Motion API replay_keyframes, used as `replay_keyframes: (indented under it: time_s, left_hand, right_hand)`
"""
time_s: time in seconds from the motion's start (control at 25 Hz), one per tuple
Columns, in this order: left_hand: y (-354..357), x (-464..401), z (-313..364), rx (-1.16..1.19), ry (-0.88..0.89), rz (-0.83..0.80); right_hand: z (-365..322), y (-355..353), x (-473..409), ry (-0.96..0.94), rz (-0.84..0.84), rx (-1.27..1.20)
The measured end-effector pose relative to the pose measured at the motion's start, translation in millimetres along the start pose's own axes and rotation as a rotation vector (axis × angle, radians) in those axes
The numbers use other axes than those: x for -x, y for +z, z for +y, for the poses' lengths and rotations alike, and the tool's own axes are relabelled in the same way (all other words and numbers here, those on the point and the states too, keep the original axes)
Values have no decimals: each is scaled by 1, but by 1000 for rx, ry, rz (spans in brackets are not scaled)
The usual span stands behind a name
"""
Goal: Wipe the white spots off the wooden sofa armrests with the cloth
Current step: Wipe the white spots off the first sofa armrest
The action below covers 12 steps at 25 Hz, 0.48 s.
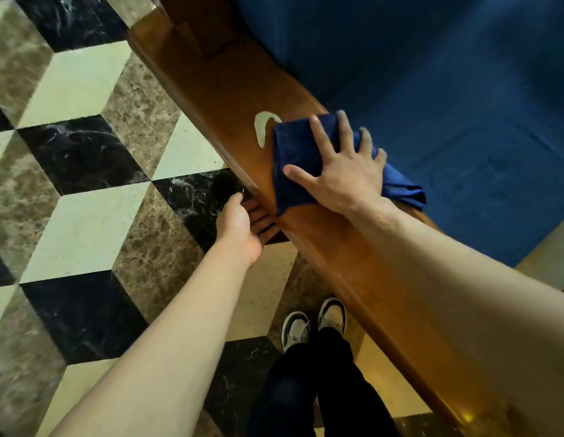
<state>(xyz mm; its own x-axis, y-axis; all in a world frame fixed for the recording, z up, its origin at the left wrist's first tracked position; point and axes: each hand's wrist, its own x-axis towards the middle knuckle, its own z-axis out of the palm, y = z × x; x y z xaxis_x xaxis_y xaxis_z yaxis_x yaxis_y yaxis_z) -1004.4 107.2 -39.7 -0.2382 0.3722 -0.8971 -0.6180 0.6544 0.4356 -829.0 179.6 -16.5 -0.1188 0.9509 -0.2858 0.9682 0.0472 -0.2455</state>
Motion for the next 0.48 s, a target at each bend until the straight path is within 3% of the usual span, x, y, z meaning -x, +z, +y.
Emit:
replay_keyframes:
  time_s: [0.12,0.28,0.36,0.48]
  left_hand:
    - [4,0,16,-14,38,27]
    - [14,0,42,-70,105,118]
    - [15,-1,54,-82,123,116]
    - [16,-7,73,-140,181,121]
  right_hand:
    - [-8,5,9,-242,47,108]
    - [41,11,73,-526,52,193]
    - [57,10,88,-416,38,188]
    - [35,1,62,-12,0,90]
